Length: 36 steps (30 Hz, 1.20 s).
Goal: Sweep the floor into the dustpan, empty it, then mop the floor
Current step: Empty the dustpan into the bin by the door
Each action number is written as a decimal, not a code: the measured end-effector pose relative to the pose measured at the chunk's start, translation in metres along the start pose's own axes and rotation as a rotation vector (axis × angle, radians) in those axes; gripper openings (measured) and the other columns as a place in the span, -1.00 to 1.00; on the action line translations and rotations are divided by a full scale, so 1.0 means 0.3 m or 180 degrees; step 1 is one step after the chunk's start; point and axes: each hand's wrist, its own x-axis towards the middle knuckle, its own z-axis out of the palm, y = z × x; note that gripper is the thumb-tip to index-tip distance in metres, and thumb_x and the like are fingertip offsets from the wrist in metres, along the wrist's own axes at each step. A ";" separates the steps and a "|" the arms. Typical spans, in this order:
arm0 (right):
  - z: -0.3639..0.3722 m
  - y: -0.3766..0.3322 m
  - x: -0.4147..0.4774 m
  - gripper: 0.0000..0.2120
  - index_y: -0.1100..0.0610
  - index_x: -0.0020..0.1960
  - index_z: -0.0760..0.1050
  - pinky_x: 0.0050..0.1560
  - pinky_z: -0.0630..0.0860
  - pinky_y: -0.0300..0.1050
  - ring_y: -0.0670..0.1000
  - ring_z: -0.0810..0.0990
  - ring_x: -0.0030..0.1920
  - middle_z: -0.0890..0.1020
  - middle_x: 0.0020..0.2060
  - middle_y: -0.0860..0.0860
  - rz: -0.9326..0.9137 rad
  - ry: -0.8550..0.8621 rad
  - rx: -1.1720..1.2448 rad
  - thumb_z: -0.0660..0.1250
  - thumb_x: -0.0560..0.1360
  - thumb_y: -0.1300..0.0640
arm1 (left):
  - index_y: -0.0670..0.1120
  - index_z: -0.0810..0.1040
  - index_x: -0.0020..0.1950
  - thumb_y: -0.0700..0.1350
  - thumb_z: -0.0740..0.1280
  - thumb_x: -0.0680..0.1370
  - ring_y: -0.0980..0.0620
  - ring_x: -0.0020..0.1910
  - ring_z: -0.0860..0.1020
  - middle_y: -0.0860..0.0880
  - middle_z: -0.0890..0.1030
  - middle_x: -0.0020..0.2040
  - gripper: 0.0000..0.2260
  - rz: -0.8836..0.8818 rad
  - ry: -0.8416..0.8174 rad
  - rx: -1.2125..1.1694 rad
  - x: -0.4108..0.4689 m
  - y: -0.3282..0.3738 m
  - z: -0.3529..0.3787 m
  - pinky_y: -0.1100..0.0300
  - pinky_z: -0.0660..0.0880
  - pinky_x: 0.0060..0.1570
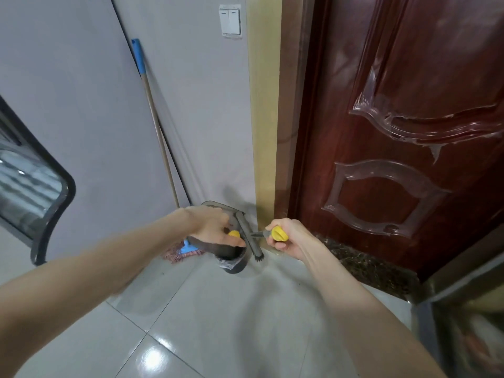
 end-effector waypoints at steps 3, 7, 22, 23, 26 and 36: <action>0.015 -0.002 0.000 -0.92 0.32 -0.21 0.39 -0.68 0.10 -0.32 0.06 0.38 -0.49 0.40 -0.50 0.13 0.0009 -0.0050 -0.0072 0.26 0.44 0.40 | -0.06 0.45 -0.23 0.43 0.09 0.46 -0.07 -0.26 0.49 -0.01 0.51 -0.28 -0.45 0.0113 -0.0050 0.0153 -0.001 -0.003 0.030 0.09 0.46 -0.22; 0.025 0.017 0.004 -0.95 0.35 -0.20 0.40 -0.67 0.10 -0.32 0.06 0.38 -0.54 0.41 -0.54 0.13 0.0030 -0.0052 -0.0040 0.26 0.43 0.41 | -0.07 0.45 -0.27 0.44 0.07 0.45 -0.12 -0.23 0.50 -0.03 0.50 -0.31 -0.42 0.0091 0.0035 0.0257 0.004 -0.010 0.064 0.08 0.48 -0.23; 0.033 -0.006 0.001 -0.92 0.31 -0.18 0.38 -0.66 0.11 -0.31 0.05 0.41 -0.49 0.42 -0.35 0.17 0.0069 -0.0038 -0.0107 0.25 0.43 0.42 | -0.14 0.55 -0.19 0.53 -0.02 0.36 -0.10 -0.27 0.55 -0.09 0.59 -0.25 -0.24 -0.0005 0.0147 0.0299 0.004 -0.096 0.076 0.12 0.43 -0.35; 0.039 -0.007 -0.002 -0.92 0.31 -0.18 0.38 -0.66 0.11 -0.31 0.05 0.41 -0.49 0.42 -0.34 0.17 0.0071 -0.0036 -0.0116 0.26 0.43 0.42 | -0.14 0.55 -0.19 0.53 -0.02 0.36 -0.10 -0.27 0.55 -0.10 0.60 -0.25 -0.24 0.0007 0.0174 0.0284 0.001 -0.100 0.079 0.14 0.41 -0.37; 0.052 -0.016 -0.005 -0.90 0.30 -0.21 0.37 -0.67 0.10 -0.32 0.06 0.40 -0.47 0.41 -0.38 0.15 0.0015 -0.0061 -0.0090 0.26 0.42 0.42 | -0.06 0.56 -0.16 0.58 -0.07 0.30 -0.11 -0.26 0.56 -0.04 0.60 -0.25 -0.22 0.0198 0.0155 0.0446 0.003 -0.104 0.118 0.09 0.54 -0.24; 0.091 -0.043 -0.019 -0.93 0.31 -0.19 0.39 -0.67 0.10 -0.32 0.06 0.40 -0.47 0.42 -0.36 0.16 -0.0064 -0.0088 -0.0206 0.25 0.42 0.42 | -0.13 0.55 -0.21 0.57 -0.08 0.28 -0.12 -0.26 0.56 -0.07 0.59 -0.28 -0.19 0.0026 0.0172 0.0382 -0.049 -0.109 0.070 0.03 0.57 -0.21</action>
